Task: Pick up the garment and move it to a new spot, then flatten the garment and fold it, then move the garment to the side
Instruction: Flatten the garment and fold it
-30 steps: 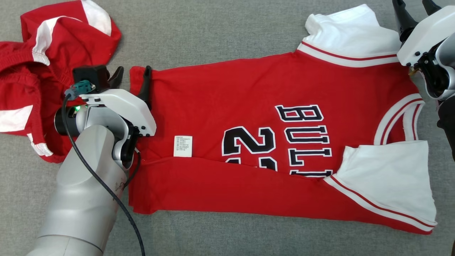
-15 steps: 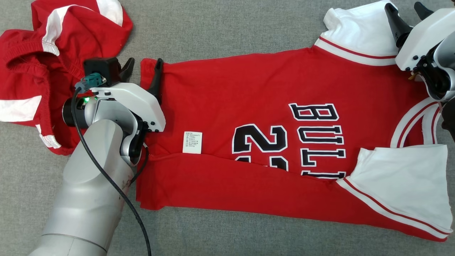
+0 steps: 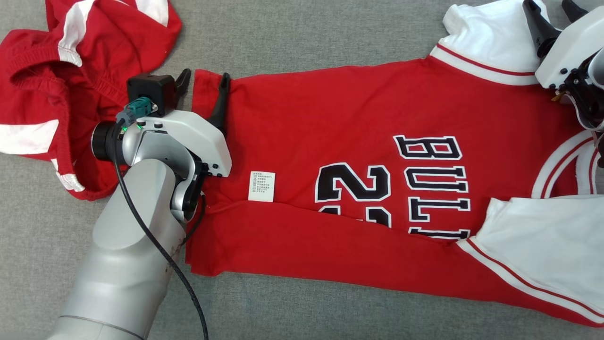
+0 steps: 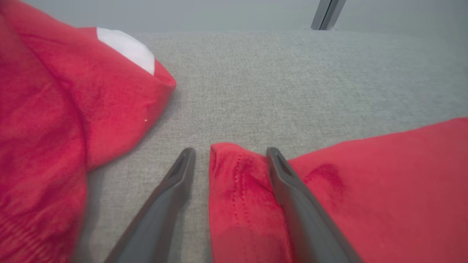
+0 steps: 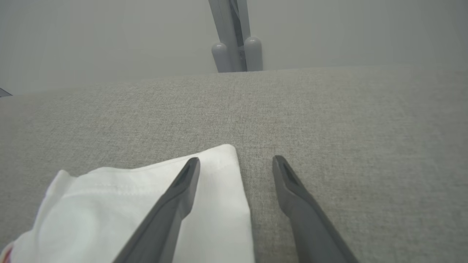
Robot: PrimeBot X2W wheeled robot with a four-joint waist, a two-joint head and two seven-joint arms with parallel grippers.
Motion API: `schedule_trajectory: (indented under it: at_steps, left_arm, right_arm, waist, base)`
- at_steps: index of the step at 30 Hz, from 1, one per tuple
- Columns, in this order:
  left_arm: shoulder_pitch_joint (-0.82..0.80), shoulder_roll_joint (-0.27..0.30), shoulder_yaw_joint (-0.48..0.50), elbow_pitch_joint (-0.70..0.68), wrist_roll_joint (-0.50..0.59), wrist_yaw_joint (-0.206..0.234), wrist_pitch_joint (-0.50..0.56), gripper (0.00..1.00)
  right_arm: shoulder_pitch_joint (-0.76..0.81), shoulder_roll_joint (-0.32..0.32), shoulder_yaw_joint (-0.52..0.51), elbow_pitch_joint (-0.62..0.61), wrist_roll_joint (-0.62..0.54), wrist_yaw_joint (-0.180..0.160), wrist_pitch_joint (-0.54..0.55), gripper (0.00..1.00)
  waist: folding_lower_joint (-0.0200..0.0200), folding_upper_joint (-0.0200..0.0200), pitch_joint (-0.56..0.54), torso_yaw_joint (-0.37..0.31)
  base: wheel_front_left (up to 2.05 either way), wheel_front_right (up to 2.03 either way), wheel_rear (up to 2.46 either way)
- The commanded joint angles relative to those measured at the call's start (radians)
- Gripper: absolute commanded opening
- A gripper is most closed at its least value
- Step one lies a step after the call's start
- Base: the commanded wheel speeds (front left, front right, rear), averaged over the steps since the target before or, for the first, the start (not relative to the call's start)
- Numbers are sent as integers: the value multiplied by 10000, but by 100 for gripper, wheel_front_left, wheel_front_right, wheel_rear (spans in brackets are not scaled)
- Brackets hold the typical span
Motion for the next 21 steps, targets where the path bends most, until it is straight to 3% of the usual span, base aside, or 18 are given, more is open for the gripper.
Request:
schedule_trajectory:
  at_steps: [1,14,15,16,17,18,19,20,21]
  left_arm:
    - [133,46,-44,-56,22,52,58,100]
    - [328,130,-148,-694,-169,114,416,100]
    - [343,127,-165,-732,-173,120,437,100]
    - [358,126,-180,-764,-184,119,443,100]
    - [366,124,-191,-792,-190,127,465,100]
    - [369,127,-198,-819,-205,136,483,100]
    - [373,128,-208,-840,-220,138,496,100]
    - [377,131,-214,-853,-235,134,499,100]
    - [385,133,-220,-867,-262,119,521,83]
  right_arm:
    - [-131,-71,52,70,104,5,-124,100]
    - [-557,-53,720,421,757,5,-372,98]
    - [-558,-42,789,416,822,5,-324,80]
    - [-555,-30,863,398,884,5,-268,49]
    - [-549,-35,940,382,937,5,-227,38]
    - [-546,-44,1011,363,998,5,-214,16]
    - [-529,-51,1082,340,1041,5,-189,0]
    - [-507,-62,1155,317,1099,5,-169,0]
    - [-483,-78,1225,299,1160,5,-171,0]
  waist:
    - [0,0,50,68]
    - [0,0,376,289]
    - [0,0,386,291]
    - [0,0,392,288]
    - [0,0,393,286]
    - [0,0,391,282]
    - [0,0,384,276]
    - [0,0,373,265]
    - [0,0,359,252]
  base:
    - [0,0,0]
    - [0,0,0]
    - [0,0,0]
    - [0,0,0]
    - [0,0,0]
    - [0,0,0]
    - [0,0,0]
    - [0,0,0]
    - [0,0,0]
